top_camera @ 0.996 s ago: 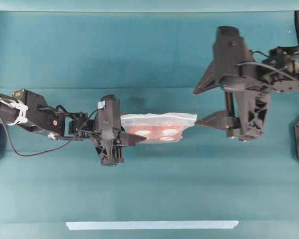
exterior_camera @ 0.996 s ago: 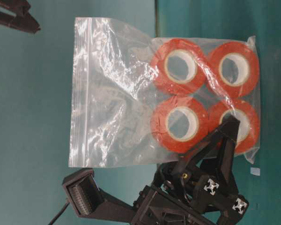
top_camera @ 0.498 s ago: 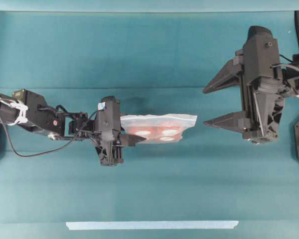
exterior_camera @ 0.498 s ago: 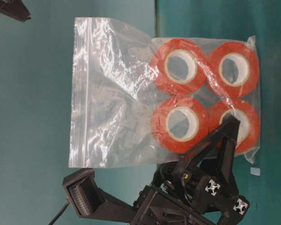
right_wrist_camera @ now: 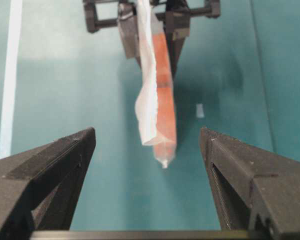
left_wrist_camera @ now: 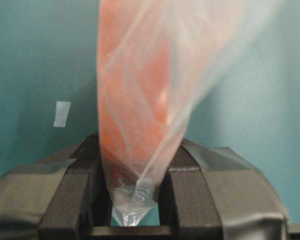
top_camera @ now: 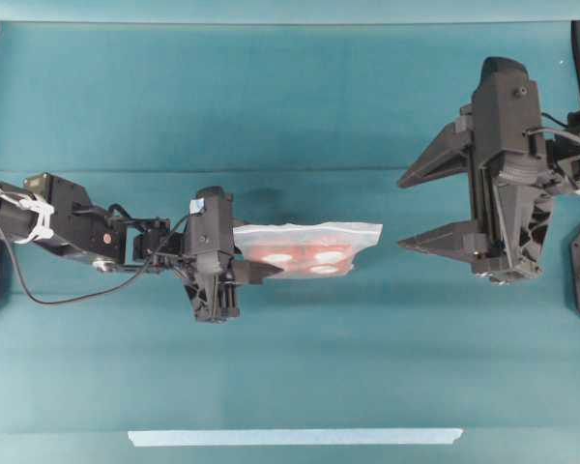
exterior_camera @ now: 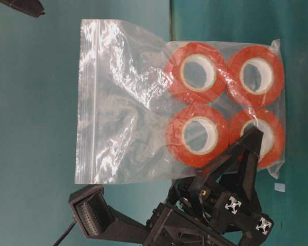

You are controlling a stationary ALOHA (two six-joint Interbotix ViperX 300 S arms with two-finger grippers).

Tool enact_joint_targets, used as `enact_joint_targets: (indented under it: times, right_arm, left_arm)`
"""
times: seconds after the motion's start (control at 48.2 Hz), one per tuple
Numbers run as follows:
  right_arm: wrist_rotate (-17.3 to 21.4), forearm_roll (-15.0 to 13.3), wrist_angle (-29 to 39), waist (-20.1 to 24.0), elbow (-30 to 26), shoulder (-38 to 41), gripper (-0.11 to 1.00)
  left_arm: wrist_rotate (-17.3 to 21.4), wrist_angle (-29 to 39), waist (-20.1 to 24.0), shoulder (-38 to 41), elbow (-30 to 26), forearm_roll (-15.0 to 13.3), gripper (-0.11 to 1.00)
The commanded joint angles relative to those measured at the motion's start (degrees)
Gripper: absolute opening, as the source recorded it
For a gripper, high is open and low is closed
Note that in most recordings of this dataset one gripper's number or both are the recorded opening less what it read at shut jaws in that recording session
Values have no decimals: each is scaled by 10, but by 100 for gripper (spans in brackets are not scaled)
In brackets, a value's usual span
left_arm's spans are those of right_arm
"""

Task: Hand over the clear zip bag and make it stand upright.

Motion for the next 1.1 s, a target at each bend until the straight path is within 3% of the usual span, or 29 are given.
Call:
enact_joint_targets:
  times: [0.0,1.079]
  right_arm:
    - [5,1,-5,1,-4,-7,89]
    - [6,2,-27,2,1,-7,89]
  left_arm:
    - [-1,1,-1,-3,-3,0,21]
    - [-1,2,-1,-3,-3,1,21]
